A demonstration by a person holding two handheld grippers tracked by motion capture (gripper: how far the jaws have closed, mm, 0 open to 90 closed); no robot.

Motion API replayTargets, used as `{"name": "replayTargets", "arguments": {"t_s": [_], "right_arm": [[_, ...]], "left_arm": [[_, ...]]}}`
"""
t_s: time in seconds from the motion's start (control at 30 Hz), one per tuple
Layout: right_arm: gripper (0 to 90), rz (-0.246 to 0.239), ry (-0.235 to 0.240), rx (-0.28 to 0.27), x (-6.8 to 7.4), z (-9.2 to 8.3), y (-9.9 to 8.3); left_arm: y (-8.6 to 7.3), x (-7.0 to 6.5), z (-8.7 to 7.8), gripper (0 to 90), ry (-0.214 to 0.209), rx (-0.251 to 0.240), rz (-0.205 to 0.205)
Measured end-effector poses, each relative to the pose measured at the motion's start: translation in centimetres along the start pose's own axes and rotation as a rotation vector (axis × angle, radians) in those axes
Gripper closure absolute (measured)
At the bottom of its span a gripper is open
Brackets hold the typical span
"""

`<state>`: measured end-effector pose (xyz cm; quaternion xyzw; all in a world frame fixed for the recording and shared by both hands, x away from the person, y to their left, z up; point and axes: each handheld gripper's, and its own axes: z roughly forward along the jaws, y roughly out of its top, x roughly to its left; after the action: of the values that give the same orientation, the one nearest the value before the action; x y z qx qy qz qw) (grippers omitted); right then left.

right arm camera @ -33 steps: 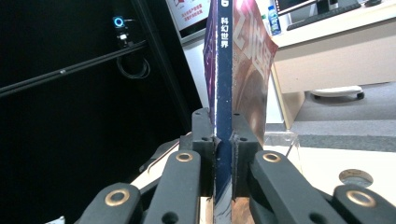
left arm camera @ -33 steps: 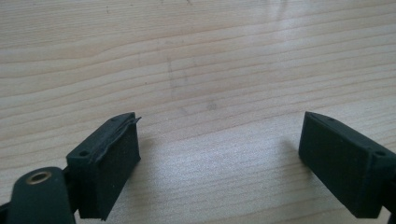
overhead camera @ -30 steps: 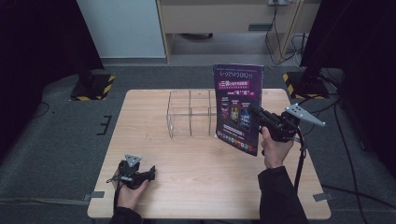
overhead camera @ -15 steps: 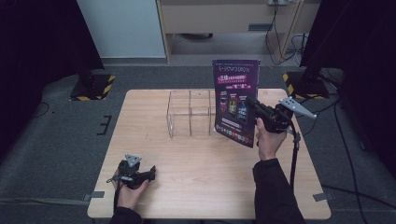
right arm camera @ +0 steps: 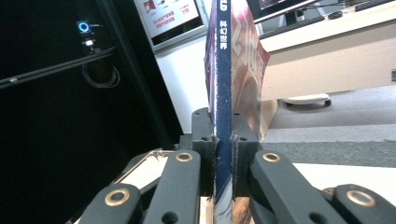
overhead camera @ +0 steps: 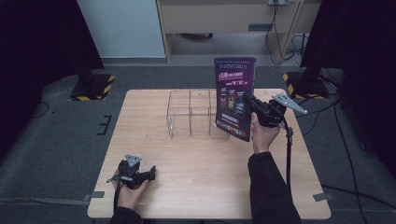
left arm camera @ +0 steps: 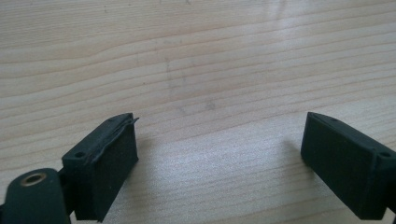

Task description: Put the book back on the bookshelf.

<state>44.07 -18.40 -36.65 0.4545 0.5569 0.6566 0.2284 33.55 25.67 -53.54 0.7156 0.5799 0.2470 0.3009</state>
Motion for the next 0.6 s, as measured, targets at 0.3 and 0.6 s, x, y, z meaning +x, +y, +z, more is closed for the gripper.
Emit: {"name": "replayTargets", "arguments": {"t_s": [0.3,0.6], "right_arm": [[84.4,-0.004,-0.020,-0.024,0.1,1.0,-0.8],[84.4,-0.011,-0.033,-0.004,0.0,1.7,-2.1]], "left_arm": [[0.0,0.0,0.0,9.8,0.000,0.000,0.000],[0.0,0.0,0.0,9.8,0.000,0.000,0.000]]}}
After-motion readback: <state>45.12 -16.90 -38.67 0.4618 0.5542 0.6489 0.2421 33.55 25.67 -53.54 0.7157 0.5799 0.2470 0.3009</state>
